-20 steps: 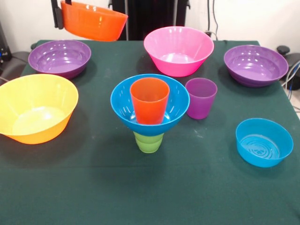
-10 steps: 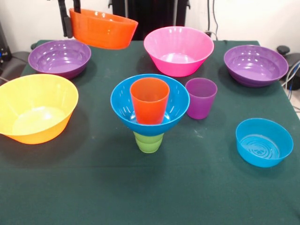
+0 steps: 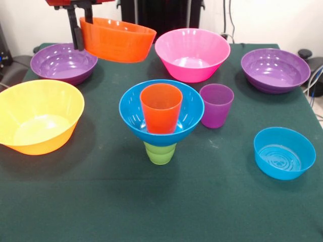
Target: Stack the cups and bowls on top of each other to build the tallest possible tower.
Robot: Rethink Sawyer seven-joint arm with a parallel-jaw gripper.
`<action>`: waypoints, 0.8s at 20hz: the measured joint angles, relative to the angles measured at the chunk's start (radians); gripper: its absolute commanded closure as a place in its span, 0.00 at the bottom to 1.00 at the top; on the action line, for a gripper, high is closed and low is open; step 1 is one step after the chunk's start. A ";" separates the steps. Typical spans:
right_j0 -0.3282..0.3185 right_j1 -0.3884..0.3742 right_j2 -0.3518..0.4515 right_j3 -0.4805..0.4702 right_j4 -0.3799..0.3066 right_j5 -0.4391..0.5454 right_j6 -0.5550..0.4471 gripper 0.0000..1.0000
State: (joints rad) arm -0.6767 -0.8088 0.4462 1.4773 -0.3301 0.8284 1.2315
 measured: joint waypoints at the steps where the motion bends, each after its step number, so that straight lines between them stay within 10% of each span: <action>1: 0.007 0.008 0.000 -0.013 0.000 0.003 0.000 1.00; 16: 0.090 0.085 -0.017 -0.124 0.000 0.008 0.000 1.00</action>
State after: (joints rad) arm -0.5864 -0.7240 0.4293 1.3533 -0.3303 0.8361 1.2315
